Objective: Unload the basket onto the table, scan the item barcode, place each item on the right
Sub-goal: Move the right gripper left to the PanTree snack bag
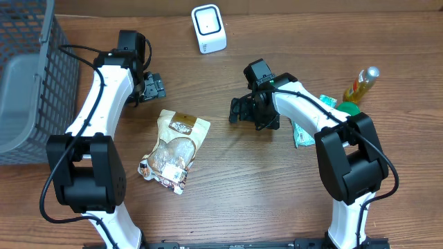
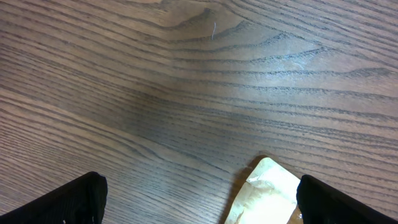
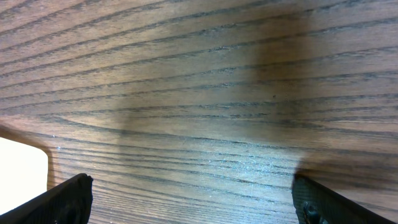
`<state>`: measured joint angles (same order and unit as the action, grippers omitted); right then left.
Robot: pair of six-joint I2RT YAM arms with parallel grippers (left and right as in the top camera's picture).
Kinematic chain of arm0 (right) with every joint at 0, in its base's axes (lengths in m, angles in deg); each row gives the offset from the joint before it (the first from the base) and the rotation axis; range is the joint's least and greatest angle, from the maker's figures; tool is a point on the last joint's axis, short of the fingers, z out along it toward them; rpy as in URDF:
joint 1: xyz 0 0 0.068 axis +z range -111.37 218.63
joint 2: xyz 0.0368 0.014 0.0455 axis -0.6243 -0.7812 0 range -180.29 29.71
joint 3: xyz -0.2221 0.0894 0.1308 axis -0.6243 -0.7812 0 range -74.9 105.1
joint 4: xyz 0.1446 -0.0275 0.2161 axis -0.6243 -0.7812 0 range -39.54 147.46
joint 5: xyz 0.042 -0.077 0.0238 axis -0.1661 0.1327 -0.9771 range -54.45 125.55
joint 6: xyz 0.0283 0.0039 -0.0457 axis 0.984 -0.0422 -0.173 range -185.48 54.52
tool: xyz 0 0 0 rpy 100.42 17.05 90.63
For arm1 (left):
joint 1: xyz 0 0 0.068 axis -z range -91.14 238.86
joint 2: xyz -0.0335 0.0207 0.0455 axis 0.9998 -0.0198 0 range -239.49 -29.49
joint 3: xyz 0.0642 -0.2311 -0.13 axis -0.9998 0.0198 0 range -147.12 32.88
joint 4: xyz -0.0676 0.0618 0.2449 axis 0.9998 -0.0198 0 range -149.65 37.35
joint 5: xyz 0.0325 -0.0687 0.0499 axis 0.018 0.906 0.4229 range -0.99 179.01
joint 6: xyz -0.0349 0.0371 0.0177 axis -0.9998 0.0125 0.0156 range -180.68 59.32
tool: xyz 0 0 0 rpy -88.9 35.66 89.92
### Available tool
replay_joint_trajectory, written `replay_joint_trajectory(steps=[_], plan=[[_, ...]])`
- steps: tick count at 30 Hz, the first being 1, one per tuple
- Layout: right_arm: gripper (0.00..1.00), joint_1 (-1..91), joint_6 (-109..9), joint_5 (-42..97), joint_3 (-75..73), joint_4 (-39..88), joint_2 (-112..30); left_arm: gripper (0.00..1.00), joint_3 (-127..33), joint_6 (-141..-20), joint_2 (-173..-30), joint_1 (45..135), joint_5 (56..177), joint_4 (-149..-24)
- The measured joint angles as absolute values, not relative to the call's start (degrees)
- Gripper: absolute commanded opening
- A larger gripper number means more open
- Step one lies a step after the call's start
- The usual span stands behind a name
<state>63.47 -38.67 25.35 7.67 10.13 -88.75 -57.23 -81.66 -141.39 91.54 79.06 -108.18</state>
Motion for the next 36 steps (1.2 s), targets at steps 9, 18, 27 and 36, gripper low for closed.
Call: replay_joint_trajectory(steps=[9, 18, 27, 36], plan=[[1.00, 63.5, -38.7, 25.4, 7.7, 10.1, -88.7, 1.00, -57.2, -81.6, -141.4, 91.5, 79.1, -108.2], [1.00, 63.5, -38.7, 25.7, 7.7, 11.4, -88.7, 1.00, -57.2, -81.6, -141.4, 91.5, 82.3, -101.4], [0.71, 63.5, -38.8, 26.1, 7.6, 11.9, -88.7, 0.99, -57.2, -81.7, -141.4, 91.5, 100.5, -102.6], [0.04, 63.5, -38.9, 22.7, 7.3, 14.3, -89.6, 1.00, -57.3, -81.6, -141.4, 91.5, 104.9, -106.1]])
